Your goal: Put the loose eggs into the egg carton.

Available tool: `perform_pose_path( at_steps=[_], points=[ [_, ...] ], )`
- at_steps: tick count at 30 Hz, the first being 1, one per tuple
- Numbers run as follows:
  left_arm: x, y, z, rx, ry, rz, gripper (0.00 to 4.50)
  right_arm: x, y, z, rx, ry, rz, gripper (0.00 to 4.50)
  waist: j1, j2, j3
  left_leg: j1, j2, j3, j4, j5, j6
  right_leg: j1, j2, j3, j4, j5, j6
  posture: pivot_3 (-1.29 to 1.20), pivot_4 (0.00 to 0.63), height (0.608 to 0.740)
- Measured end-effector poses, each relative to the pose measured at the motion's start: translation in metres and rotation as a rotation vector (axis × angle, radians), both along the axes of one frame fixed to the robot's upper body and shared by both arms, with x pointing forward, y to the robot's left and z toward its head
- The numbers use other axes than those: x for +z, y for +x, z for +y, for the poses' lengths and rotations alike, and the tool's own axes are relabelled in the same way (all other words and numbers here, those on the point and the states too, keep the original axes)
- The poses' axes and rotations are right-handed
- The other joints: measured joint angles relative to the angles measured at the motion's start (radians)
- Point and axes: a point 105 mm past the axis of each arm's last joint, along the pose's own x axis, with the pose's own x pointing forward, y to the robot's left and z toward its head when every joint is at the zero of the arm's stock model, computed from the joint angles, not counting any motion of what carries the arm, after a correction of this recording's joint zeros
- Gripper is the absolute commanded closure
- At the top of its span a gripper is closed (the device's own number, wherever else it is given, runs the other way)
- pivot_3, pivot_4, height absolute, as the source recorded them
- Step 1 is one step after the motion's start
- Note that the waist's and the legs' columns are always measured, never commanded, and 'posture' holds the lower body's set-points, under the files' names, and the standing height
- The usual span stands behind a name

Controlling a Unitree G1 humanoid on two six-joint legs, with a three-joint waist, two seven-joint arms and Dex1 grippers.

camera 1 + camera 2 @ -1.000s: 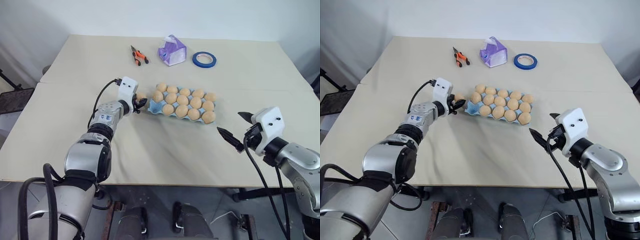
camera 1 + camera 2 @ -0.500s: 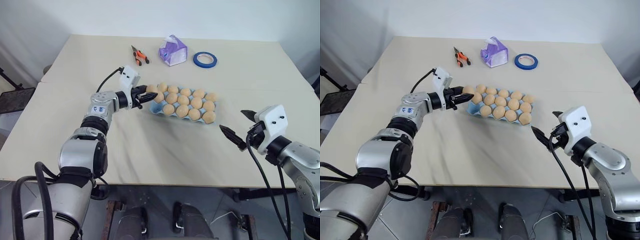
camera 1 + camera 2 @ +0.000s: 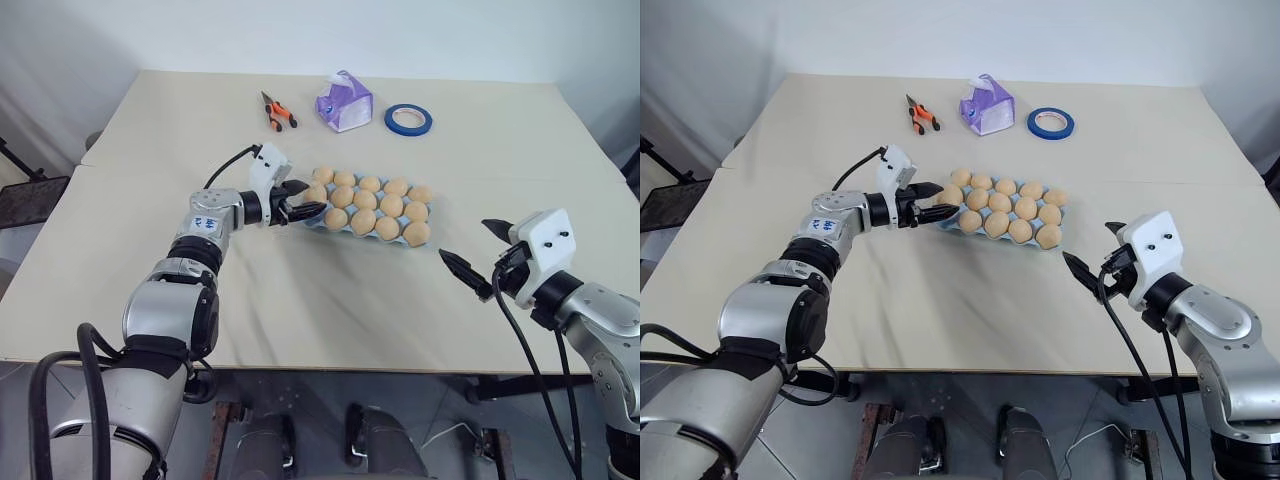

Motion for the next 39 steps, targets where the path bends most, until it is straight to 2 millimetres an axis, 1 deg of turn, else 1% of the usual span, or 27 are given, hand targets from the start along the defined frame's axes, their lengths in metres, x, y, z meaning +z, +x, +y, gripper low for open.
perform_pose_path(
  at_steps=[7, 10, 12, 13, 15, 16, 19, 20, 22, 23, 26, 29, 31, 35, 39],
  points=[
    [0.008, -0.003, -0.003, -0.049, -0.005, -0.026, 0.03, 0.005, 0.002, 0.001, 0.008, 0.000, -0.014, 0.00, -0.001, 0.000, 0.000, 0.000, 0.000, 0.000, 0.000, 0.000, 0.000, 0.000, 0.000, 0.000, 0.000, 0.000, 0.000, 0.00, 0.150, 0.740],
    [0.013, -0.007, 0.001, -0.076, -0.041, -0.047, 0.03, 0.006, 0.005, 0.002, 0.020, 0.001, -0.013, 0.00, -0.002, 0.000, 0.000, 0.000, 0.000, 0.000, 0.000, 0.000, 0.000, 0.000, 0.000, 0.000, 0.000, 0.000, 0.000, 0.00, 0.150, 0.740],
    [0.023, -0.012, 0.012, -0.110, -0.087, -0.080, 0.03, 0.005, 0.007, 0.004, 0.042, -0.008, -0.003, 0.00, -0.006, 0.000, 0.000, 0.000, 0.000, 0.000, 0.000, 0.000, 0.000, 0.000, 0.000, 0.001, 0.001, 0.000, 0.000, 0.00, 0.150, 0.740],
    [0.028, -0.015, 0.020, -0.125, -0.094, -0.102, 0.03, 0.005, 0.007, 0.005, 0.057, -0.014, -0.005, 0.00, -0.008, 0.000, 0.000, 0.001, 0.001, 0.001, 0.000, 0.000, 0.000, 0.000, 0.000, 0.001, 0.001, 0.000, 0.000, 0.00, 0.150, 0.740],
    [0.035, -0.022, 0.037, -0.142, -0.082, -0.129, 0.03, 0.003, 0.008, 0.008, 0.093, -0.026, 0.010, 0.00, -0.009, 0.000, 0.000, 0.001, 0.001, 0.001, 0.000, 0.001, -0.003, 0.000, 0.001, 0.001, 0.001, 0.000, 0.000, 0.00, 0.150, 0.740],
    [0.035, -0.025, 0.045, -0.143, -0.074, -0.133, 0.03, 0.002, 0.008, 0.008, 0.109, -0.031, 0.018, 0.00, -0.008, 0.000, 0.000, 0.001, 0.001, 0.001, 0.000, 0.002, -0.003, 0.000, 0.001, 0.001, 0.001, 0.000, 0.000, 0.00, 0.150, 0.740],
    [0.021, -0.037, 0.072, -0.136, -0.034, -0.103, 0.03, -0.002, 0.007, 0.012, 0.169, -0.051, 0.037, 0.00, -0.009, 0.000, 0.000, 0.002, 0.001, 0.002, 0.000, 0.001, -0.003, 0.000, 0.001, 0.002, 0.001, 0.000, 0.000, 0.00, 0.150, 0.740],
    [0.013, -0.046, 0.085, -0.142, -0.018, -0.083, 0.03, -0.004, 0.008, 0.014, 0.199, -0.056, 0.050, 0.00, -0.013, 0.000, 0.000, 0.003, 0.001, 0.002, 0.000, 0.001, -0.002, 0.001, 0.000, 0.003, 0.001, 0.000, 0.000, 0.00, 0.150, 0.740],
    [-0.002, -0.062, 0.101, -0.147, 0.002, -0.038, 0.03, -0.009, 0.009, 0.015, 0.236, -0.053, 0.072, 0.00, -0.014, 0.000, 0.000, 0.003, 0.001, 0.002, 0.000, 0.001, -0.002, 0.001, 0.000, 0.003, 0.001, 0.000, 0.000, 0.00, 0.150, 0.740],
    [-0.007, -0.068, 0.106, -0.154, 0.008, -0.024, 0.03, -0.011, 0.009, 0.015, 0.249, -0.055, 0.082, 0.00, -0.016, 0.000, 0.000, 0.003, 0.001, 0.002, 0.000, 0.001, -0.002, 0.001, -0.001, 0.004, 0.002, 0.000, 0.000, 0.00, 0.150, 0.740],
    [-0.019, -0.097, 0.120, -0.187, 0.025, 0.024, 0.03, -0.018, 0.012, 0.021, 0.333, -0.064, 0.113, 0.00, -0.020, 0.000, 0.000, 0.005, 0.001, 0.002, 0.001, 0.001, -0.003, 0.003, -0.002, 0.005, 0.001, 0.000, 0.000, 0.00, 0.150, 0.740],
    [-0.026, -0.110, 0.122, -0.206, 0.023, 0.052, 0.03, -0.022, 0.016, 0.024, 0.384, -0.069, 0.129, 0.00, -0.017, 0.000, 0.000, 0.006, 0.001, -0.003, 0.001, 0.000, 0.000, 0.007, -0.006, 0.005, 0.000, 0.000, -0.001, 0.00, 0.150, 0.740],
    [-0.027, -0.114, 0.120, -0.207, 0.013, 0.059, 0.03, -0.022, 0.018, 0.029, 0.430, -0.078, 0.133, 0.00, -0.018, 0.000, 0.000, 0.006, 0.001, -0.004, 0.000, -0.002, -0.004, 0.009, -0.007, 0.006, -0.001, 0.001, -0.003, 0.00, 0.150, 0.740],
    [-0.025, -0.115, 0.118, -0.196, 0.005, 0.052, 0.03, -0.023, 0.021, 0.033, 0.484, -0.083, 0.140, 0.00, -0.018, 0.000, 0.000, 0.007, 0.001, -0.005, 0.000, -0.001, -0.005, 0.009, -0.008, 0.005, 0.000, 0.002, -0.003, 0.00, 0.150, 0.740],
    [-0.027, -0.116, 0.118, -0.180, -0.008, 0.054, 0.03, -0.028, 0.023, 0.033, 0.489, -0.072, 0.153, 0.00, -0.023, 0.000, 0.000, 0.007, 0.001, -0.005, -0.001, -0.001, -0.005, 0.009, -0.009, 0.005, -0.001, 0.002, -0.003, 0.00, 0.150, 0.740]
  ],
)
